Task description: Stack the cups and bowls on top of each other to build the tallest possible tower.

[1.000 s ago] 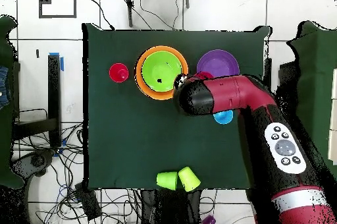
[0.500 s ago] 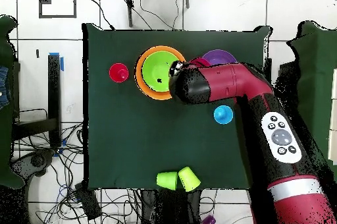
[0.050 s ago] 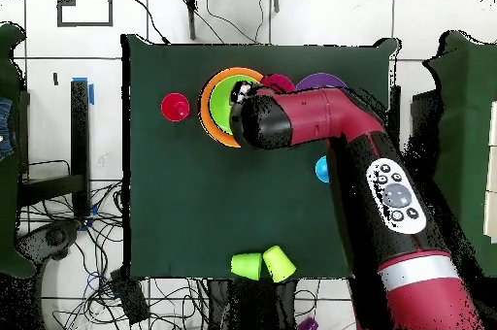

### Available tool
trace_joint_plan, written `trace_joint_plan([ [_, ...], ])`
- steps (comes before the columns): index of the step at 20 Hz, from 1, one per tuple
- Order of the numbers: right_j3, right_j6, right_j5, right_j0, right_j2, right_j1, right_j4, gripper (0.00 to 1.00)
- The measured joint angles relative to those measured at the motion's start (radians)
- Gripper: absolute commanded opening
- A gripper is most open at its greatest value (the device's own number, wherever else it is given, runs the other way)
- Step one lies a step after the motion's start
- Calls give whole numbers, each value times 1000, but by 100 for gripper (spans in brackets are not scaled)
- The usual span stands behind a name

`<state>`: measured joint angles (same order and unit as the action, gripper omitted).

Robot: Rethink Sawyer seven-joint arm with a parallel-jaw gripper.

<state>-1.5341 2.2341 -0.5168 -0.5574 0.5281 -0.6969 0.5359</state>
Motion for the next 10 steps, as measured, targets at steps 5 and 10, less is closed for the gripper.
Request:
trace_joint_plan([
  [5, -28, 0, 23, 27, 0, -28, -58, 0],
  [10, -76, 0, 73, 34, 0, -58, -124, 0],
])
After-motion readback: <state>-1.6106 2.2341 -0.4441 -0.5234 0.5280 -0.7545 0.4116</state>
